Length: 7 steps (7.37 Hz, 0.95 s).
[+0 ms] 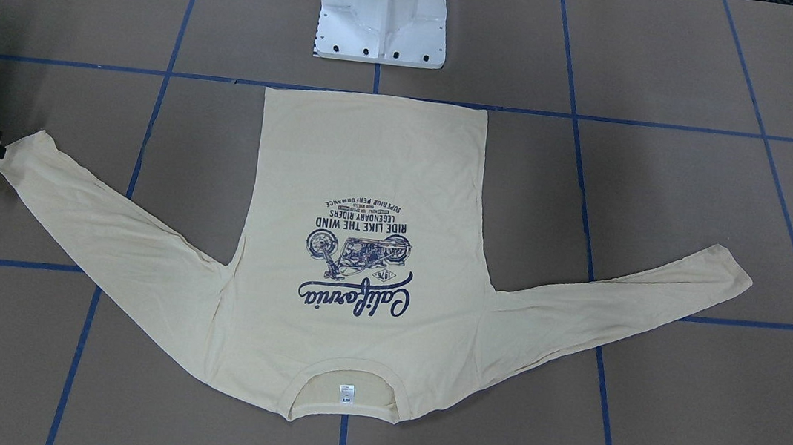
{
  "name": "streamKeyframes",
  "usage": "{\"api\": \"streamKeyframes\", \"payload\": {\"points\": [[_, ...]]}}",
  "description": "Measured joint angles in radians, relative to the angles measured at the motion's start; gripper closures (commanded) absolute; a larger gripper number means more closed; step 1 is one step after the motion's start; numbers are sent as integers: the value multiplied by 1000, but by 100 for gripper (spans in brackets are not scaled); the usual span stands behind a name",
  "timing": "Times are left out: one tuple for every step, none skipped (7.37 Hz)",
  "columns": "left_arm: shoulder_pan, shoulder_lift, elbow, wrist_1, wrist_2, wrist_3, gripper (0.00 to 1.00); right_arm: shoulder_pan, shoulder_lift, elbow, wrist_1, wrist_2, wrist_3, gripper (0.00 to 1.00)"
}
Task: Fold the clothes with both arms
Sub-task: 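Lower the right gripper to the cuff of the nearest sleeve and grasp it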
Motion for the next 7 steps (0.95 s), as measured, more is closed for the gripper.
{"api": "streamKeyframes", "payload": {"points": [[0,0,0,0,0,0,0,-5,3,0,0,1,16,47],[0,0,0,0,0,0,0,-8,9,-2,0,0,24,66],[0,0,0,0,0,0,0,-9,13,-2,0,0,27,100],[0,0,0,0,0,0,0,-9,16,-1,0,1,29,100],[0,0,0,0,1,0,0,-10,17,0,0,3,29,100],[0,0,0,0,0,0,0,-10,17,1,0,6,29,100],[0,0,0,0,0,0,0,-8,14,9,0,10,30,100]]}}
